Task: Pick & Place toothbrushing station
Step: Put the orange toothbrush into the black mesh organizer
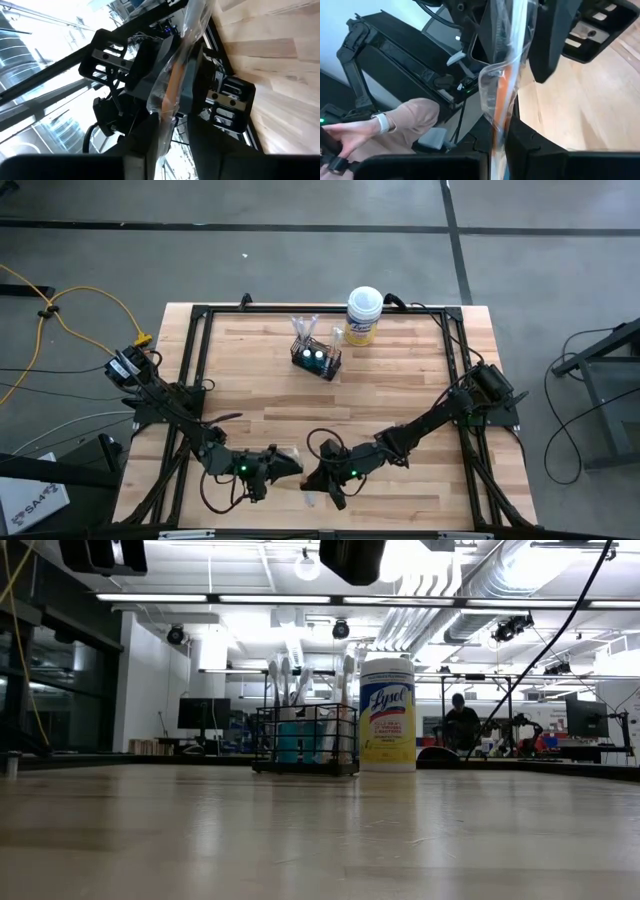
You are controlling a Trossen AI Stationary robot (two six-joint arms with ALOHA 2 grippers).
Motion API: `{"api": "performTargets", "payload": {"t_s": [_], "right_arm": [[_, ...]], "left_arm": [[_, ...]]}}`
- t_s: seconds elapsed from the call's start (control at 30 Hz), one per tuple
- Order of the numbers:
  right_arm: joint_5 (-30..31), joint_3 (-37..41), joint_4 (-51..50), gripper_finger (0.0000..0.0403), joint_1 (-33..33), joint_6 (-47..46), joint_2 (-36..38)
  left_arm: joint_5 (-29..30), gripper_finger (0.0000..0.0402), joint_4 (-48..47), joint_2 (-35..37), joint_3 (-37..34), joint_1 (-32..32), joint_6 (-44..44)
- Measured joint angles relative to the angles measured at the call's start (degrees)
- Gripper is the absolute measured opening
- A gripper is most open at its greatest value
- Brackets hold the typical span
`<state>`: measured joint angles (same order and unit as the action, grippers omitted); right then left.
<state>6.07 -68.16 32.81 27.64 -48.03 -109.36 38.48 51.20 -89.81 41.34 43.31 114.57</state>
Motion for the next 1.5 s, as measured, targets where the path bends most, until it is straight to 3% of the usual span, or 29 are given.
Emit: {"api": "performTargets", "payload": {"t_s": [0.77,1.07,1.27,1.5], "right_arm": [[4.94,-0.26,0.29,0.002,0.83,-1.68,0.39],[7.75,-0.15,-3.41,0.002,0.83,-0.38,1.5],[14.66,-0.11,-10.63,0.002,1.02,1.5,3.55],[30.64,-0.04,-25.79,0.002,2.44,4.88,8.92]], "left_arm": [[0.94,0.0103,3.87,-0.14,-0.12,2.12,2.79],[4.22,0.0103,4.75,-0.14,-0.13,3.1,2.59],[7.25,0.0103,5.11,-0.12,-0.11,3.08,2.42],[8.13,0.0103,5.02,-0.1,-0.11,3.08,-0.8]]}}
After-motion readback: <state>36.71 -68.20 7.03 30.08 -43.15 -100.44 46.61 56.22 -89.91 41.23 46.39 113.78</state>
